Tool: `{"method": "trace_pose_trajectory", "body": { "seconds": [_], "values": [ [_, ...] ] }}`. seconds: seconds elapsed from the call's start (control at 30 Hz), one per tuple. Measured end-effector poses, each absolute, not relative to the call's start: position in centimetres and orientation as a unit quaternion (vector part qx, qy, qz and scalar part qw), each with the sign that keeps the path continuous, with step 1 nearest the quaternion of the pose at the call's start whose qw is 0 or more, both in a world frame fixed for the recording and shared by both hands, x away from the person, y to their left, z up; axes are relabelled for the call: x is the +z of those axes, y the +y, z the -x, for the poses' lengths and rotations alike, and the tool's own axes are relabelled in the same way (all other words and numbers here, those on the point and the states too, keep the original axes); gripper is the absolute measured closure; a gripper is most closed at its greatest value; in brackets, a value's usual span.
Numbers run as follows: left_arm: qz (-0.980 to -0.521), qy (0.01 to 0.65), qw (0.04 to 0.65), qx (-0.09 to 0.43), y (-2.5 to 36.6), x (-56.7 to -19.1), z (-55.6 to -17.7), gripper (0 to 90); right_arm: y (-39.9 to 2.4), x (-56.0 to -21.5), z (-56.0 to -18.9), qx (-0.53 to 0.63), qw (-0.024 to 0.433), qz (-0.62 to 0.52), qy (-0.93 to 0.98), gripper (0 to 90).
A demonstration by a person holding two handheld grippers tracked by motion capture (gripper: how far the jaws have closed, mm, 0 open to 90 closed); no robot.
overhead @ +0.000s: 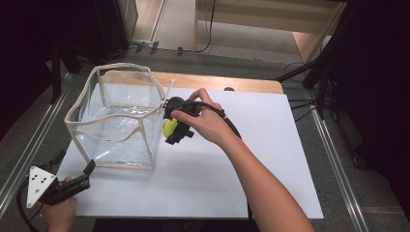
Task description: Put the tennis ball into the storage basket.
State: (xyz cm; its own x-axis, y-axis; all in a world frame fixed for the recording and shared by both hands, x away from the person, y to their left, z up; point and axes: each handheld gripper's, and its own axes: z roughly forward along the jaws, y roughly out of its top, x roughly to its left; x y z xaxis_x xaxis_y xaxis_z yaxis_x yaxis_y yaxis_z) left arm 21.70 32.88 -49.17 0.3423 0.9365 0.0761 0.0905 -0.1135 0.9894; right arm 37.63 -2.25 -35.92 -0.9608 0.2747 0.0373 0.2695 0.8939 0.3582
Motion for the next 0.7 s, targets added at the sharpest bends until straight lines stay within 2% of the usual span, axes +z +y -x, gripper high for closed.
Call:
{"method": "trace_pose_trajectory", "body": {
  "seconds": [0.7],
  "values": [
    [-0.629, 0.409, 0.525, 0.402, 32.9, -49.2, -21.7, 6.8, -1.8, -32.6, -38.2, 0.177, 0.012, -0.119, 0.977, 22.8]
  ]
}}
